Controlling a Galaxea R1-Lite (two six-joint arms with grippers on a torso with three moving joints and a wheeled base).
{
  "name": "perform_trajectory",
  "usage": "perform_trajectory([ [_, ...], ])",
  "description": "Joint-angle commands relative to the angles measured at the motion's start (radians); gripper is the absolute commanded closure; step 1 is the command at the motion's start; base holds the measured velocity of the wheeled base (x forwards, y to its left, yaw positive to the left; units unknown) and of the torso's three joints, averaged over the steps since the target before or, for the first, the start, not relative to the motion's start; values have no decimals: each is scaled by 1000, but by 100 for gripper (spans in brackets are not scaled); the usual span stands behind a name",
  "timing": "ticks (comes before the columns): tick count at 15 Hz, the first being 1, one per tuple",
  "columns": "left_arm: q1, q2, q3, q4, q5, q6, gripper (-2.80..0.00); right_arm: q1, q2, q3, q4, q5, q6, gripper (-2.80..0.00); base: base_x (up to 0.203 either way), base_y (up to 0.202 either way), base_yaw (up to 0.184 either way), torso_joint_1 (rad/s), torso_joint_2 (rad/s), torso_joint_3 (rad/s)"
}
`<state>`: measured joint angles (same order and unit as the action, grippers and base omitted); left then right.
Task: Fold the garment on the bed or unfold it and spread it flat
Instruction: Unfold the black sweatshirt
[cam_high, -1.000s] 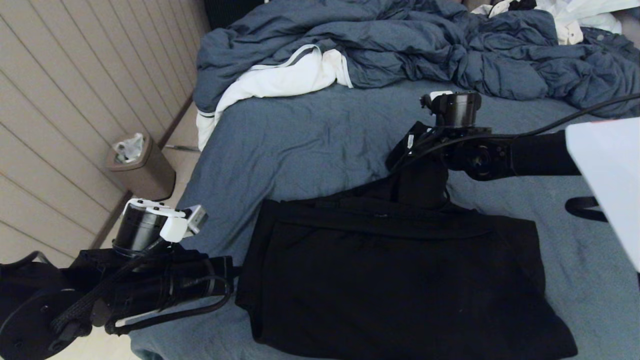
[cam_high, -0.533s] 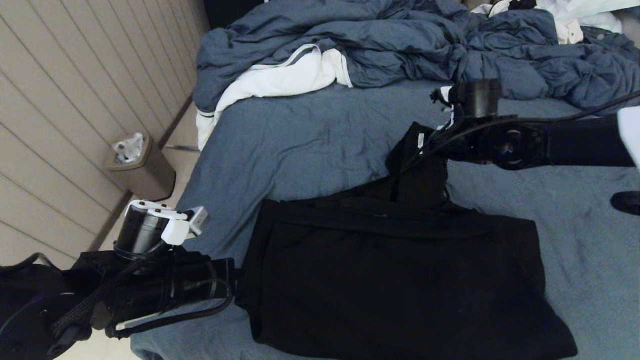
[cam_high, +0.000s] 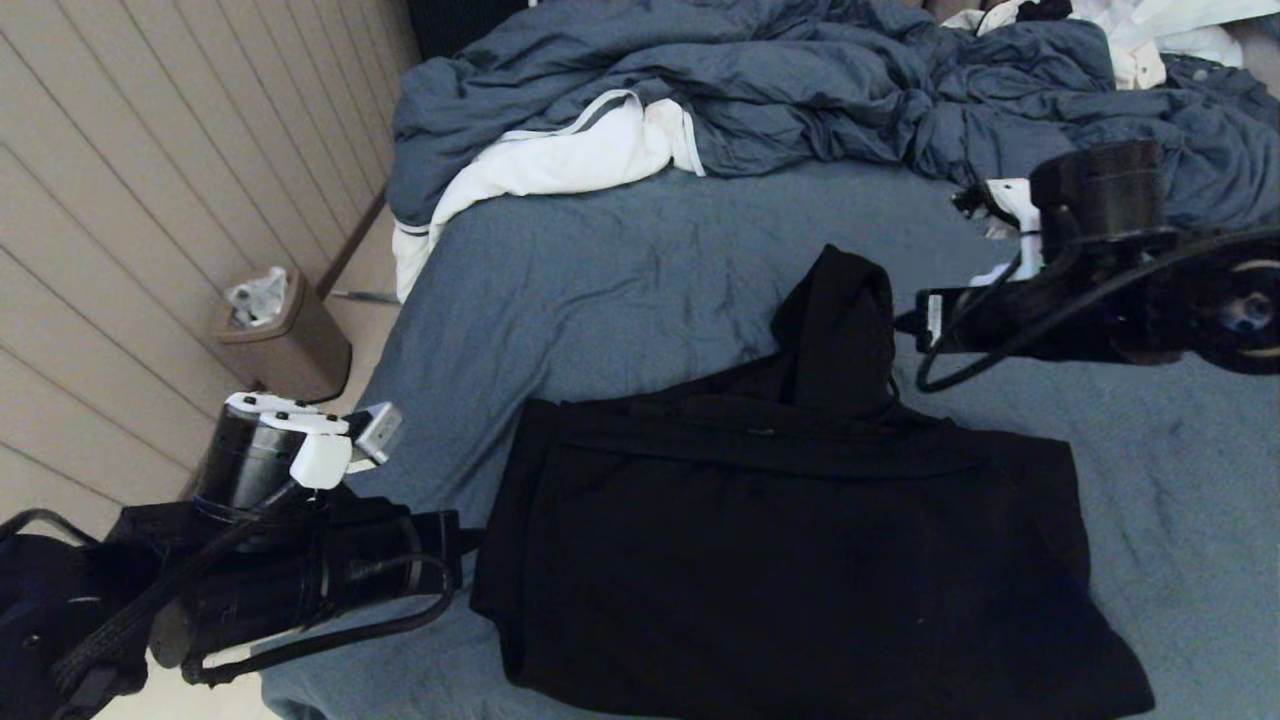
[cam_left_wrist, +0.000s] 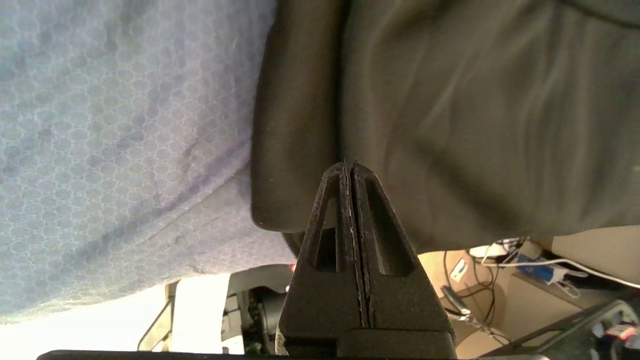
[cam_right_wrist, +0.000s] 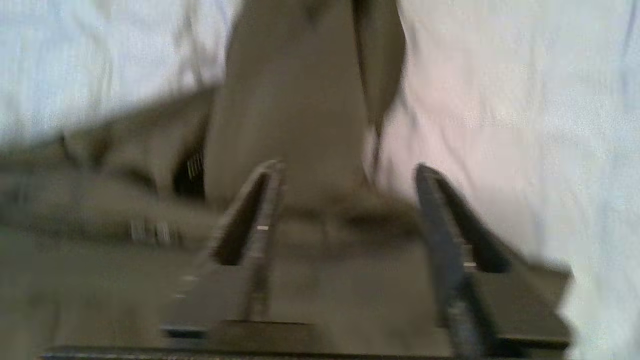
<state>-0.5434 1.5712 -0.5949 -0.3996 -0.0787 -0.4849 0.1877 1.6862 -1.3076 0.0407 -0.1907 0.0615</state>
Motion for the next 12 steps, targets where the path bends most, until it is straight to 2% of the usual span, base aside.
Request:
perform_trajectory([
  [1, 0, -29, 2, -2, -1, -4, 0, -15, -117, 71, 44, 14, 12, 0, 0, 0, 0, 0, 0, 0],
  [3, 0, -30, 3, -4, -3, -5, 0, -70, -163, 103, 114, 56, 46, 0, 0, 0, 0, 0, 0, 0],
  [6, 0, -22, -6, -4, -1, -29, 0, -193, -187, 126, 203, 151, 65, 0, 0, 0, 0, 0, 0, 0],
  [9, 0, -40, -18, 6, -3, -38, 0, -292, -182, 191, 223, 217, 62, 0, 0, 0, 0, 0, 0, 0],
  [12, 0, -11, -76, 50, -42, -39, 0, -383, -169, 247, 222, 368, 47, 0, 0, 0, 0, 0, 0, 0],
])
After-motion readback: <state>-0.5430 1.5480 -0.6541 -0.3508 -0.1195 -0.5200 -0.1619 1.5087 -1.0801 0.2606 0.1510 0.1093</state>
